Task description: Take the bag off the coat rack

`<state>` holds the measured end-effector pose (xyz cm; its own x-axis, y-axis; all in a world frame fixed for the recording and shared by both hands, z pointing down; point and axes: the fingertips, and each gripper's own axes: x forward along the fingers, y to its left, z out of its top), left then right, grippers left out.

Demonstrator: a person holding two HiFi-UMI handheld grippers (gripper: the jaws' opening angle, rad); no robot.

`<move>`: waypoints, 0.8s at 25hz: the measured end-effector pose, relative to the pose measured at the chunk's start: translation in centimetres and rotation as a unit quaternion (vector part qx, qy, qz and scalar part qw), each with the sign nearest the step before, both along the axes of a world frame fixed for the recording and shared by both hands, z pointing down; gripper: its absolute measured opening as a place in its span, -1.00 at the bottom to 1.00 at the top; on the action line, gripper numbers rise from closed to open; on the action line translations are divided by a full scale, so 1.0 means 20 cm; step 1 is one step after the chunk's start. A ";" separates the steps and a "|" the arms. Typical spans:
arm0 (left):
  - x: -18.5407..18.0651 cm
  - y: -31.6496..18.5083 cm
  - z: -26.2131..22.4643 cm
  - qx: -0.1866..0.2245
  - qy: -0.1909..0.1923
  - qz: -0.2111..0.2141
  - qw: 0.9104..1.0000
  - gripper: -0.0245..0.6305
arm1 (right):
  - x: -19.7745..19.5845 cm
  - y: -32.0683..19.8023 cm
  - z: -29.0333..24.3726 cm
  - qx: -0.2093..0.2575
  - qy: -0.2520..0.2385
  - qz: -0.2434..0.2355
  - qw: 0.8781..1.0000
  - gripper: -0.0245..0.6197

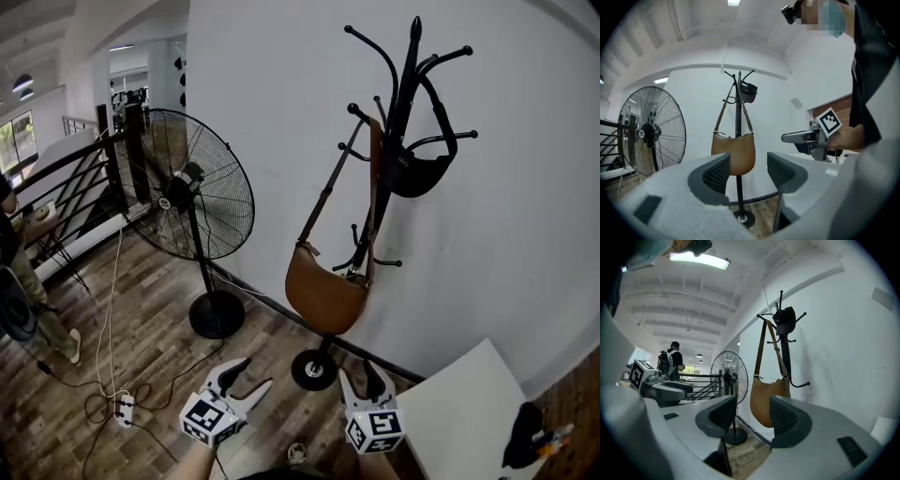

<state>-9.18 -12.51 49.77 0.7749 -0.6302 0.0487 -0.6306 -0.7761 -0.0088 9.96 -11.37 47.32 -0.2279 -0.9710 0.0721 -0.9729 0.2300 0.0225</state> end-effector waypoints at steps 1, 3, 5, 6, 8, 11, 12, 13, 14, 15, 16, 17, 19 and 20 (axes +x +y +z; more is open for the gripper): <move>0.02 -0.04 -0.01 0.003 0.001 -0.001 1.000 -0.19 | 0.01 -0.04 -0.01 0.003 0.000 -0.003 1.000 -0.30; 0.06 -0.13 -0.05 0.013 0.004 -0.006 1.000 -0.19 | 0.04 -0.13 -0.03 0.008 0.000 -0.009 1.000 -0.30; 0.13 -0.21 -0.10 0.023 0.004 -0.009 1.000 -0.19 | 0.09 -0.22 -0.05 0.013 -0.001 -0.013 1.000 -0.30; 0.15 -0.26 -0.12 0.025 0.005 -0.013 1.000 -0.19 | 0.12 -0.26 -0.07 0.016 -0.002 -0.013 1.000 -0.30; 0.19 -0.33 -0.13 0.025 0.007 -0.018 0.999 -0.19 | 0.16 -0.33 -0.10 0.023 0.000 -0.014 1.000 -0.30; 0.24 -0.39 -0.09 0.023 0.006 -0.014 1.000 -0.19 | 0.20 -0.41 -0.12 0.032 0.004 -0.017 0.999 -0.30; 0.26 -0.41 -0.07 0.019 0.003 -0.012 1.000 -0.19 | 0.22 -0.44 -0.13 0.033 0.006 -0.019 0.999 -0.30; 0.28 -0.43 -0.06 0.016 0.001 -0.012 1.000 -0.19 | 0.23 -0.47 -0.13 0.035 0.007 -0.021 0.999 -0.30; 0.29 -0.46 -0.05 0.014 0.002 -0.013 1.000 -0.19 | 0.25 -0.50 -0.14 0.037 0.009 -0.024 0.999 -0.30; 0.31 -0.49 -0.05 0.013 0.002 -0.015 1.000 -0.19 | 0.26 -0.53 -0.15 0.040 0.010 -0.026 0.999 -0.30; 0.33 -0.52 -0.05 0.013 0.004 -0.018 1.000 -0.19 | 0.28 -0.56 -0.16 0.043 0.012 -0.028 0.999 -0.30; 0.35 -0.54 -0.05 0.013 0.005 -0.022 1.000 -0.19 | 0.29 -0.59 -0.18 0.047 0.014 -0.030 0.998 -0.30; 0.38 -0.59 -0.04 0.014 0.008 -0.028 0.999 -0.19 | 0.31 -0.64 -0.22 0.056 0.018 -0.035 0.998 -0.30; 0.39 -0.61 -0.04 0.015 0.010 -0.030 0.999 -0.19 | 0.32 -0.66 -0.24 0.061 0.020 -0.038 0.997 -0.30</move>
